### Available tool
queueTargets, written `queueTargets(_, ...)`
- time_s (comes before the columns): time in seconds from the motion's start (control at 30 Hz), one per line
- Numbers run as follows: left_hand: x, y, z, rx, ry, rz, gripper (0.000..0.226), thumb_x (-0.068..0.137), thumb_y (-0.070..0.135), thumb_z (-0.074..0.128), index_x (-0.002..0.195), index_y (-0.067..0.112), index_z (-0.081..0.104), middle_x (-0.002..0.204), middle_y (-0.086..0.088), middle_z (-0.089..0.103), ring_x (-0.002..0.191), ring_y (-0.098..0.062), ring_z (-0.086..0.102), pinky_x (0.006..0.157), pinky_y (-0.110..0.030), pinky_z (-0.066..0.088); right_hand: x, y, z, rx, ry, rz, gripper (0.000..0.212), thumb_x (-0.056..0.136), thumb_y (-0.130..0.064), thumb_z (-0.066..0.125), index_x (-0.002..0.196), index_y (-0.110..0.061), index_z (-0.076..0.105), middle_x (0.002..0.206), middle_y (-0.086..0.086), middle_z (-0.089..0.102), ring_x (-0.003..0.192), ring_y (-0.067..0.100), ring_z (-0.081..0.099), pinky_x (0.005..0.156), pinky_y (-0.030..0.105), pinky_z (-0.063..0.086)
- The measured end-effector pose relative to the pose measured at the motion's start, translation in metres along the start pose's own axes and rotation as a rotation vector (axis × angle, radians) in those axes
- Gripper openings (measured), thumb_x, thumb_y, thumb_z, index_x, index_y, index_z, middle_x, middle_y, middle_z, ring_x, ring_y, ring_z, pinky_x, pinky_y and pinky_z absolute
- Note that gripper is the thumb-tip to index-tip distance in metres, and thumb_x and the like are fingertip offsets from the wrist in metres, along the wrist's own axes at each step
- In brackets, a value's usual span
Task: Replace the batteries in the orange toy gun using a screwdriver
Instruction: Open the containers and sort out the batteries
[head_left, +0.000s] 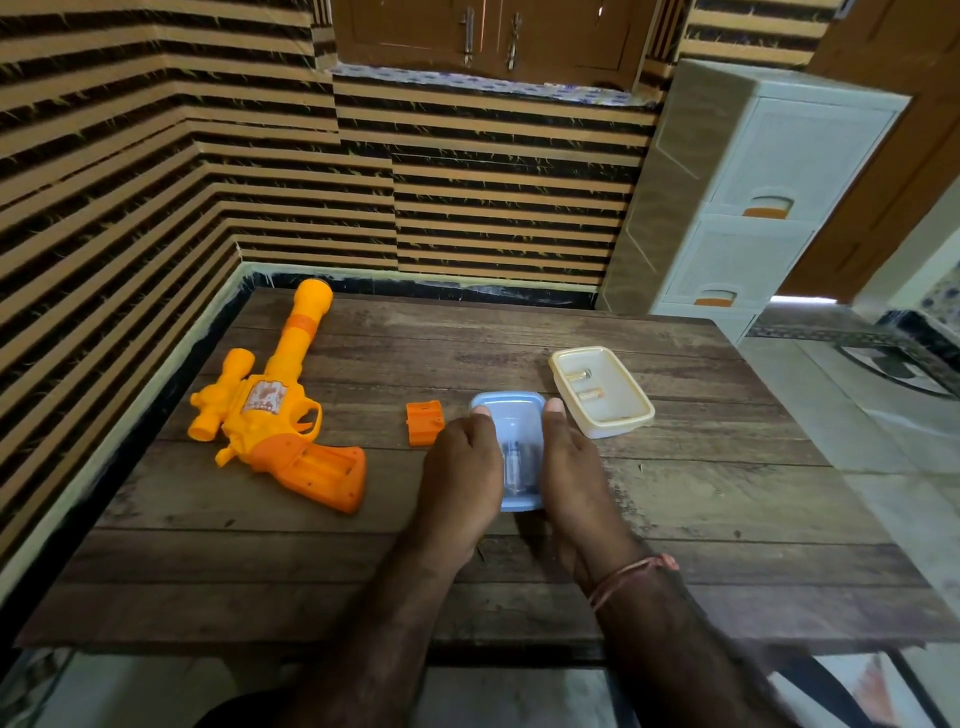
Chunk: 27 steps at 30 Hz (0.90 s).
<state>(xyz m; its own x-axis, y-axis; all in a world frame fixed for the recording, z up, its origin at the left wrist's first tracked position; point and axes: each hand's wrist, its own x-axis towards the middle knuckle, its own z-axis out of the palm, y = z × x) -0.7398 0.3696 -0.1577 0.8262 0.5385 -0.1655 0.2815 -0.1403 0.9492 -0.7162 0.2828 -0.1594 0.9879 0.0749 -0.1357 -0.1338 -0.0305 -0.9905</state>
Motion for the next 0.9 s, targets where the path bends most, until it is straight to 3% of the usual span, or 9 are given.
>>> queueTargets(0.1, -0.0016, 0.0039, -0.0034, -0.047, 0.001, -0.003, 0.041, 0.103, 0.039, 0.036, 0.075, 0.018, 0.057, 0.082, -0.006, 0.064, 0.077, -0.022, 0.061, 0.068, -0.033, 0.046, 0.0018, -0.0012, -0.0017, 0.008, -0.052, 0.023, 0.046, 0.103, -0.044, 0.037, 0.084, -0.015, 0.068, 0.076, 0.0, 0.074, 0.066, 0.005, 0.071, 0.059, 0.021, 0.055)
queueTargets(0.2, -0.0042, 0.0058, -0.0062, -0.071, -0.02, 0.021, 0.048, 0.103, 0.049, 0.033, 0.074, 0.018, 0.056, 0.074, -0.001, 0.062, 0.066, -0.012, 0.058, 0.058, -0.027, 0.042, 0.0001, 0.0007, 0.0002, -0.005, -0.067, -0.002, 0.047, 0.103, -0.044, 0.035, 0.085, -0.015, 0.068, 0.081, 0.005, 0.074, 0.073, 0.013, 0.072, 0.07, 0.033, 0.059)
queueTargets(0.4, -0.0034, 0.0079, -0.0087, -0.095, -0.029, 0.03, 0.048, 0.102, 0.051, 0.032, 0.079, 0.018, 0.058, 0.076, -0.002, 0.064, 0.067, -0.013, 0.061, 0.056, -0.027, 0.044, -0.0005, 0.0012, 0.0038, 0.016, -0.043, 0.007, 0.047, 0.103, -0.045, 0.035, 0.085, -0.014, 0.066, 0.075, 0.002, 0.073, 0.065, 0.009, 0.071, 0.06, 0.027, 0.056)
queueTargets(0.57, -0.0021, 0.0068, -0.0073, -0.1, -0.04, -0.009, 0.05, 0.102, 0.053, 0.031, 0.079, 0.018, 0.059, 0.08, -0.008, 0.068, 0.078, -0.025, 0.067, 0.071, -0.04, 0.054, -0.0014, 0.0001, 0.0021, 0.023, -0.08, 0.014, 0.047, 0.102, -0.046, 0.035, 0.089, -0.012, 0.066, 0.079, 0.003, 0.073, 0.066, 0.007, 0.071, 0.059, 0.025, 0.056)
queueTargets(0.73, 0.0003, 0.006, -0.0081, -0.128, -0.005, -0.023, 0.051, 0.101, 0.052, 0.035, 0.082, 0.012, 0.061, 0.077, -0.007, 0.066, 0.068, -0.017, 0.064, 0.055, -0.027, 0.046, -0.0026, 0.0002, 0.0028, 0.0, -0.064, -0.018, 0.053, 0.102, -0.049, 0.036, 0.082, -0.013, 0.069, 0.089, 0.015, 0.075, 0.084, 0.028, 0.073, 0.079, 0.048, 0.059)
queueTargets(0.83, 0.0018, 0.0045, -0.0083, -0.176, 0.007, -0.048, 0.049, 0.101, 0.048, 0.04, 0.078, 0.012, 0.062, 0.071, -0.004, 0.066, 0.063, -0.014, 0.063, 0.054, -0.025, 0.047, -0.0009, 0.0046, -0.0023, -0.117, -0.12, -0.043, 0.051, 0.101, -0.047, 0.041, 0.083, -0.009, 0.07, 0.085, 0.013, 0.075, 0.08, 0.027, 0.073, 0.071, 0.041, 0.058)
queueTargets(0.9, 0.0049, 0.0035, -0.0089, -0.206, -0.002, -0.059, 0.046, 0.101, 0.047, 0.042, 0.077, 0.014, 0.063, 0.073, -0.005, 0.067, 0.067, -0.017, 0.066, 0.063, -0.031, 0.052, 0.0001, 0.0063, -0.005, -0.14, -0.14, -0.026, 0.037, 0.099, -0.037, 0.051, 0.087, -0.008, 0.071, 0.082, 0.01, 0.075, 0.075, 0.023, 0.073, 0.061, 0.034, 0.054)
